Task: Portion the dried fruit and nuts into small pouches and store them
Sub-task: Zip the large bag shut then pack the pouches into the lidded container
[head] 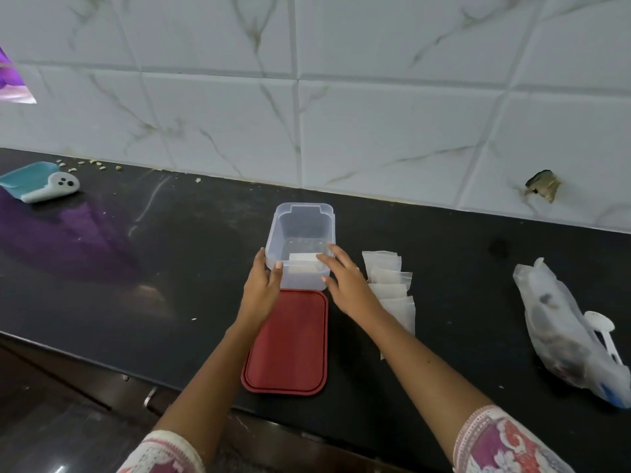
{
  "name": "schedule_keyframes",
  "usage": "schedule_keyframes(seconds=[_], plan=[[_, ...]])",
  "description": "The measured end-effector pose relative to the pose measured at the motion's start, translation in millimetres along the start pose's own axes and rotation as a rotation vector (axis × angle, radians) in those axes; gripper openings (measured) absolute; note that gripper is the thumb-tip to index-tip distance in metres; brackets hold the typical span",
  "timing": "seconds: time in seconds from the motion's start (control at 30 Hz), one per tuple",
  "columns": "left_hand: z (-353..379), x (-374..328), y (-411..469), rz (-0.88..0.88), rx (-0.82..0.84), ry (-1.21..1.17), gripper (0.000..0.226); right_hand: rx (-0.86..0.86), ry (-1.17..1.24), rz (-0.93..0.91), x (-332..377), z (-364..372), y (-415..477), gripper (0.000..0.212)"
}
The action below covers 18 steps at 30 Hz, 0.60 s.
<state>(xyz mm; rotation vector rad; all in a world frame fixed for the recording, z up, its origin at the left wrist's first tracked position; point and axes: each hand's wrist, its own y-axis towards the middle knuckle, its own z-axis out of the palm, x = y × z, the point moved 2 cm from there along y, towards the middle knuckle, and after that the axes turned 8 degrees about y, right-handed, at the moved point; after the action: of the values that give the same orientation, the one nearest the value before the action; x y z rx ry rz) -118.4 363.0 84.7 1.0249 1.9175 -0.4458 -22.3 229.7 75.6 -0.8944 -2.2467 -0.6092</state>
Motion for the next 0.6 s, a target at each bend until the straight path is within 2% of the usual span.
schedule_keyframes(seconds=[0.13,0.33,0.43,0.5,0.6], plan=[[4.7,-0.6,10.0,0.032,-0.024,0.006,0.042,-0.046,0.019,0.006,9.0,-4.8,-2.4,0.034],[12.6,10.7,18.4,0.005,0.007,0.063,0.048,-0.076,0.017,0.015,8.2,-7.7,-7.3,0.034],[15.6,2.1,13.4,-0.049,-0.141,0.331,0.065,-0.069,0.046,0.011,10.9,-13.8,-10.0,0.041],[17.3,-16.5,7.8,0.027,-0.251,0.405,0.072,-0.094,0.036,0.009,11.0,-24.4,-11.5,0.044],[35.4,-49.7,9.9,0.224,-0.209,0.358,0.058,-0.157,0.000,0.022,2.6,-51.5,-14.5,0.044]])
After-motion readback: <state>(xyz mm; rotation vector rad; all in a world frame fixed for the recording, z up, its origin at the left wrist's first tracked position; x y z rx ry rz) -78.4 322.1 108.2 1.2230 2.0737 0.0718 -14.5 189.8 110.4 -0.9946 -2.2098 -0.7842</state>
